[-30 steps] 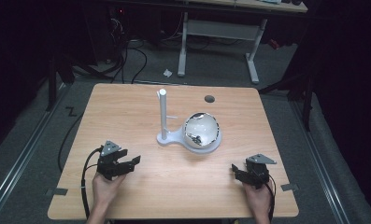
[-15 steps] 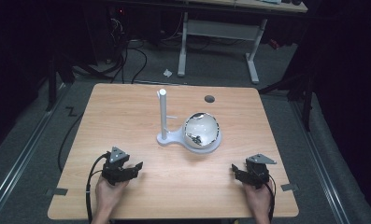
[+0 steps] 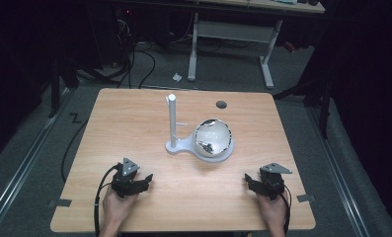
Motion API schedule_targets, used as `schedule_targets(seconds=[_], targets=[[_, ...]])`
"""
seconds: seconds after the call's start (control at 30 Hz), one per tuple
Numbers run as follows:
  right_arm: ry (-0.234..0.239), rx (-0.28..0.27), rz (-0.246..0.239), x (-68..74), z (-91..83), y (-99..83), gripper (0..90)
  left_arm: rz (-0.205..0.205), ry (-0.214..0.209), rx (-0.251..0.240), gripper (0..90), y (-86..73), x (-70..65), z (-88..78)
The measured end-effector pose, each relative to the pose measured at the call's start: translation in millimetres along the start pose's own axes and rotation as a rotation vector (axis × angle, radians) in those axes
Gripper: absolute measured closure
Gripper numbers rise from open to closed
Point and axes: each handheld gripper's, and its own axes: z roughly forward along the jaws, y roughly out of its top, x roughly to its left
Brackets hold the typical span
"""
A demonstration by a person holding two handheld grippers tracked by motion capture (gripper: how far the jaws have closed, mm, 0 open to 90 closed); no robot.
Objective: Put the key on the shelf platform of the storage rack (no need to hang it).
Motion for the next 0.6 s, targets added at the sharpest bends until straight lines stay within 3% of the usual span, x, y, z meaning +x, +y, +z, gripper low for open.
schedule_targets(seconds=[0.23,0.6], targets=[[0.0,0.0,0.0,0.0,0.0,0.0,33.8,0.021,0.005,0.016,33.4,-4.4,-1.9,5.0],[0.0,0.001,0.001,0.1,0.0,0.0,33.8,0.002,0.001,0.007,30.9,-6.0,-0.9,5.6]])
